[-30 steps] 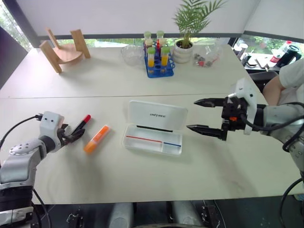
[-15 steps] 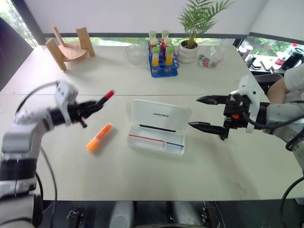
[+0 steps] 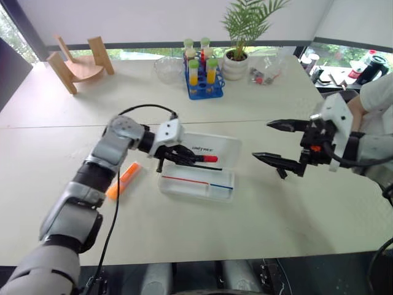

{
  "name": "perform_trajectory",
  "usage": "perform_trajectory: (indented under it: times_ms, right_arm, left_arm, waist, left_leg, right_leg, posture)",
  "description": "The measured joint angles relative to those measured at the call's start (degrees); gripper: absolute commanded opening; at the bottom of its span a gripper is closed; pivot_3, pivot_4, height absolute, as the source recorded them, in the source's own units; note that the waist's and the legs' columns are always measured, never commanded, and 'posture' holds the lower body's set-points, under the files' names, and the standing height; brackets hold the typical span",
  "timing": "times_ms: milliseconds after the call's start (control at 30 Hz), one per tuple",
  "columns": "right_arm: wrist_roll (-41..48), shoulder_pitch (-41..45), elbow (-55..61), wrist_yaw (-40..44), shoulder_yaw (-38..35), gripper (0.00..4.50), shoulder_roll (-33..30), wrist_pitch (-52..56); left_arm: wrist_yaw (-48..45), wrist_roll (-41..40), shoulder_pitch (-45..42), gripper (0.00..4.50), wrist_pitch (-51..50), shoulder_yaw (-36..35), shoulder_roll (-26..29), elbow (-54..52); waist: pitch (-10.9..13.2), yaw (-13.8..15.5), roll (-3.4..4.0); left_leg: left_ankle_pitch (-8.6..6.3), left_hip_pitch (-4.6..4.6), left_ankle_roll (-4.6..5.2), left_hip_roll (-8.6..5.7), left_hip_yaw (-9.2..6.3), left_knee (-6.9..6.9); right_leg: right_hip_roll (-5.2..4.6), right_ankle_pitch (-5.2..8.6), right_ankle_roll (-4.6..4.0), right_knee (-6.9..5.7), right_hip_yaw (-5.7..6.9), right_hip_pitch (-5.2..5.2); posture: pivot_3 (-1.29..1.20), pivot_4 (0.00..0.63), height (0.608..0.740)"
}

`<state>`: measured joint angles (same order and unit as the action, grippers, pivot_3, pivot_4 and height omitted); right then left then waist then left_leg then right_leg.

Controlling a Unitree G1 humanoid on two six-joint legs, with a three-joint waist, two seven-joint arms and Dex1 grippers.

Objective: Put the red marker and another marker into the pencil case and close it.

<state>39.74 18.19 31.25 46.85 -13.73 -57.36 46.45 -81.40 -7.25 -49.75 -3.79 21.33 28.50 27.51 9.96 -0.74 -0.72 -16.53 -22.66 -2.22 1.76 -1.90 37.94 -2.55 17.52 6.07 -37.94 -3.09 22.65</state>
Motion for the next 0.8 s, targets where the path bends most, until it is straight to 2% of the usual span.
perform_trajectory:
  times_ms: [167,433,467,633,800]
  right_arm:
    - [1.3,-1.8,2.5,-1.4,-2.5,4.50,0.0,1.5]
    - [2.1,-2.6,3.3,-2.0,-3.1,4.50,0.0,2.0]
    - [2.2,-2.7,3.3,-1.9,-3.1,4.50,0.0,2.0]
    - [4.1,-5.4,3.3,1.5,-3.2,4.50,-1.9,3.3]
    - [6.1,-8.2,3.0,6.3,-4.7,4.50,-4.2,3.7]
  left_arm:
    - [-0.1,3.5,-0.5,0.28,4.8,1.5,-3.7,5.7]
    - [-0.7,4.8,-0.8,4.21,4.7,1.3,-4.9,6.9]
    - [-0.8,4.7,-0.7,4.44,4.0,1.2,-4.7,6.1]
    - [-1.6,0.3,0.7,4.44,-6.0,-3.1,-0.2,-5.3]
    - [0.0,-10.6,6.4,4.44,-25.6,-13.4,9.8,-23.1]
  waist:
    - [0.0,0.0,0.00]
    - [0.0,0.0,0.00]
    - [0.0,0.1,0.00]
    - [0.0,-0.1,0.01]
    - [0.0,-0.3,0.06]
  left_leg:
    - [0.00,-0.02,0.00,0.00,-0.01,0.04]
    - [0.00,-0.03,0.00,0.00,-0.03,0.05]
    - [0.00,-0.03,0.00,0.00,-0.04,0.05]
    - [0.00,-0.04,0.00,0.02,-0.05,0.04]
    - [0.00,0.03,0.00,0.07,-0.08,0.03]
  right_leg:
    - [-0.01,-0.01,0.01,-0.02,0.00,0.00]
    - [-0.01,0.00,0.01,-0.03,0.01,-0.01]
    - [-0.01,0.00,0.01,-0.03,0.01,-0.01]
    - [0.00,0.00,0.01,-0.04,0.01,0.01]
    - [0.03,0.00,0.01,-0.09,0.01,-0.02]
  posture:
    - [0.00,0.150,0.740]
    - [0.00,0.150,0.740]
    - [0.00,0.150,0.740]
    - [0.00,0.150,0.740]
    - [0.00,0.150,0.740]
